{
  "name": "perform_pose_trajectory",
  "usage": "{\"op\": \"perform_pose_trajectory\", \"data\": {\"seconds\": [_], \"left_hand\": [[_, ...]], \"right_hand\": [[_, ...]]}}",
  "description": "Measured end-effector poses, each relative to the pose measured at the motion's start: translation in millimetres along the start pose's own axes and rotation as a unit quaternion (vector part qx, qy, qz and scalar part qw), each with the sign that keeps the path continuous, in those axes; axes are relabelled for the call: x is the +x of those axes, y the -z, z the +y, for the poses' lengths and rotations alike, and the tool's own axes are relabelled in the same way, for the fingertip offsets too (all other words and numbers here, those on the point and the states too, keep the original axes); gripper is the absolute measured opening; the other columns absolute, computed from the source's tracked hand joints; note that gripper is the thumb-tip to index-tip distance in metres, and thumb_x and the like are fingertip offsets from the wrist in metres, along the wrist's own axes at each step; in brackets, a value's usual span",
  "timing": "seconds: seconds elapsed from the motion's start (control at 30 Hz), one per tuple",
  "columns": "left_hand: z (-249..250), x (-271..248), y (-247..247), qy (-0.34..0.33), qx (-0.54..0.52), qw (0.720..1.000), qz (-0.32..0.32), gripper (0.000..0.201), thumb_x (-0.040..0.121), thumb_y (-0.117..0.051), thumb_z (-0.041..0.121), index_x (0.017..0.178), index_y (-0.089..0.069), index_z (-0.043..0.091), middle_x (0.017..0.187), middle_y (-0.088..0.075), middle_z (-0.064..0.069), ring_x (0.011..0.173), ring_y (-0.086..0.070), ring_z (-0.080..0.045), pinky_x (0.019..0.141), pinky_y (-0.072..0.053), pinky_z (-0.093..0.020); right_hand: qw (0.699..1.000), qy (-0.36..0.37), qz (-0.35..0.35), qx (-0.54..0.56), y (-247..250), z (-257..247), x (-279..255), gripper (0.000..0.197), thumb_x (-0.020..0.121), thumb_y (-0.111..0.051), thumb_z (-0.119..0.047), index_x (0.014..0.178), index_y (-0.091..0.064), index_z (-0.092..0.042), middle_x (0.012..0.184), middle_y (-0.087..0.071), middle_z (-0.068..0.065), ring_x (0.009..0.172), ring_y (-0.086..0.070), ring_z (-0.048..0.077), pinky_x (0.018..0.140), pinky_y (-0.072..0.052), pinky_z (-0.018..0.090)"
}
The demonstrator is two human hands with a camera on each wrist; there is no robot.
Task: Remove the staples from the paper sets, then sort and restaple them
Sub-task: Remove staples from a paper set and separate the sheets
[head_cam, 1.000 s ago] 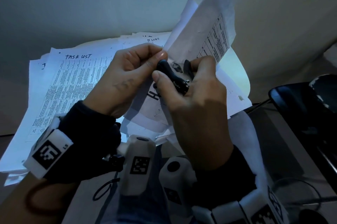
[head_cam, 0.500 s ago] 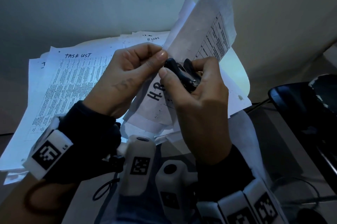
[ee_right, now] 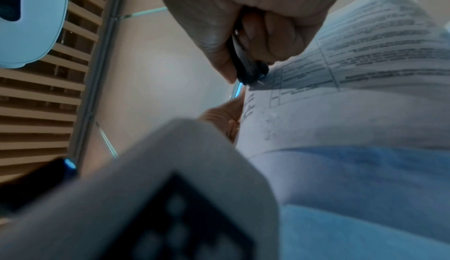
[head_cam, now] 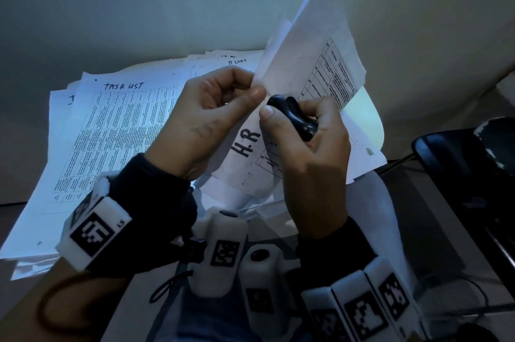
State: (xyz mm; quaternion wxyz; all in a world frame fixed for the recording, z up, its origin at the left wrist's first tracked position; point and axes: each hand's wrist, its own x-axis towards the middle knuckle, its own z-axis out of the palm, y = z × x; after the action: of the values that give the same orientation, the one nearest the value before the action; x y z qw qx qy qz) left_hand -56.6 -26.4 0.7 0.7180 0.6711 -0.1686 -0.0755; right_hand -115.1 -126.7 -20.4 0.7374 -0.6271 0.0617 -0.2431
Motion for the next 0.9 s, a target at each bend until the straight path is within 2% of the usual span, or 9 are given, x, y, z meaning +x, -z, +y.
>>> {"op": "perform_pose_trajectory", "data": {"seconds": [0.13, 0.23, 0.37, 0.43, 0.57, 0.67, 0.73, 0.8, 0.9], "left_hand": [[0.8, 1.0, -4.0, 0.022, -0.034, 0.999, -0.002, 0.005, 0.085, -0.054, 0.001, 0.082, -0.057, 0.003, 0.068, -0.064, -0.003, 0.06, -0.06, -0.01, 0.063, -0.052, -0.02], [-0.6, 1.3, -6.3, 0.014, 0.003, 1.0, -0.012, 0.002, 0.087, -0.058, 0.003, 0.085, -0.057, 0.003, 0.074, -0.06, -0.009, 0.066, -0.056, -0.014, 0.066, -0.049, -0.02], [-1.1, 2.5, -6.7, 0.018, 0.011, 1.0, -0.016, 0.005, 0.089, -0.056, 0.005, 0.084, -0.057, 0.007, 0.073, -0.062, -0.005, 0.066, -0.057, -0.014, 0.065, -0.05, -0.022], [0.0, 1.7, -6.0, 0.008, 0.036, 0.999, -0.027, 0.002, 0.086, -0.056, 0.011, 0.085, -0.057, 0.01, 0.072, -0.063, 0.0, 0.066, -0.058, -0.012, 0.064, -0.05, -0.022], [3.2, 1.1, -1.8, 0.021, 0.031, 0.998, -0.05, 0.01, 0.08, -0.065, 0.008, 0.088, -0.058, 0.009, 0.075, -0.068, 0.001, 0.069, -0.064, -0.009, 0.068, -0.053, -0.02], [5.9, 2.2, 0.4, 0.032, 0.015, 0.998, -0.047, 0.012, 0.075, -0.063, 0.005, 0.086, -0.057, 0.005, 0.069, -0.067, 0.002, 0.064, -0.064, -0.008, 0.064, -0.053, -0.017], [5.4, 3.2, -0.4, 0.03, 0.02, 0.999, -0.037, 0.01, 0.079, -0.063, -0.001, 0.086, -0.057, 0.004, 0.069, -0.066, -0.001, 0.063, -0.062, -0.008, 0.064, -0.053, -0.017], [3.8, 3.9, -2.0, 0.03, 0.025, 0.999, -0.029, 0.009, 0.082, -0.062, -0.003, 0.086, -0.056, 0.003, 0.072, -0.065, -0.004, 0.062, -0.061, -0.008, 0.063, -0.052, -0.017], [2.7, 2.8, -5.2, 0.028, 0.028, 0.999, -0.017, 0.01, 0.078, -0.064, 0.004, 0.084, -0.056, 0.005, 0.074, -0.064, -0.007, 0.062, -0.06, -0.01, 0.062, -0.051, -0.018]], "right_hand": [[1.0, -0.022, -0.006, 0.005, 5.6, 3.1, -3.5, 0.017, 0.075, -0.066, -0.024, 0.078, -0.052, -0.013, 0.066, -0.061, -0.015, 0.06, -0.058, -0.002, 0.054, -0.048, 0.018], [0.999, -0.038, -0.005, 0.012, 10.0, 4.9, -5.7, 0.016, 0.073, -0.066, -0.025, 0.076, -0.053, -0.016, 0.065, -0.063, -0.017, 0.061, -0.06, -0.002, 0.055, -0.048, 0.016], [0.998, -0.059, -0.003, 0.024, 10.7, 4.1, -3.6, 0.015, 0.072, -0.066, -0.027, 0.074, -0.055, -0.018, 0.065, -0.063, -0.01, 0.063, -0.061, 0.005, 0.06, -0.054, 0.028], [0.997, -0.065, -0.009, 0.037, 10.7, 2.1, -0.1, 0.016, 0.073, -0.066, -0.027, 0.075, -0.055, -0.016, 0.064, -0.061, -0.006, 0.062, -0.06, 0.01, 0.057, -0.052, 0.029], [0.994, -0.077, -0.03, 0.07, 12.3, -2.0, 8.8, 0.019, 0.077, -0.066, -0.02, 0.078, -0.051, -0.009, 0.059, -0.059, -0.005, 0.056, -0.06, 0.008, 0.05, -0.048, 0.022], [0.986, -0.12, -0.058, 0.103, 14.0, -1.7, 9.6, 0.021, 0.083, -0.065, -0.014, 0.071, -0.047, -0.014, 0.048, -0.046, -0.01, 0.039, -0.042, 0.002, 0.038, -0.033, 0.014], [0.98, -0.138, -0.075, 0.119, 15.3, -0.2, 9.2, 0.023, 0.086, -0.062, -0.012, 0.069, -0.046, -0.014, 0.043, -0.04, -0.012, 0.035, -0.031, 0.001, 0.035, -0.026, 0.013], [0.982, -0.132, -0.079, 0.11, 16.4, 0.9, 9.2, 0.022, 0.086, -0.06, -0.01, 0.07, -0.046, -0.013, 0.043, -0.043, -0.012, 0.035, -0.035, 0.0, 0.036, -0.028, 0.01], [0.989, -0.1, -0.078, 0.08, 15.5, 1.6, 7.5, 0.019, 0.082, -0.066, -0.015, 0.071, -0.05, -0.015, 0.049, -0.048, -0.013, 0.041, -0.044, -0.002, 0.042, -0.033, 0.007]]}}
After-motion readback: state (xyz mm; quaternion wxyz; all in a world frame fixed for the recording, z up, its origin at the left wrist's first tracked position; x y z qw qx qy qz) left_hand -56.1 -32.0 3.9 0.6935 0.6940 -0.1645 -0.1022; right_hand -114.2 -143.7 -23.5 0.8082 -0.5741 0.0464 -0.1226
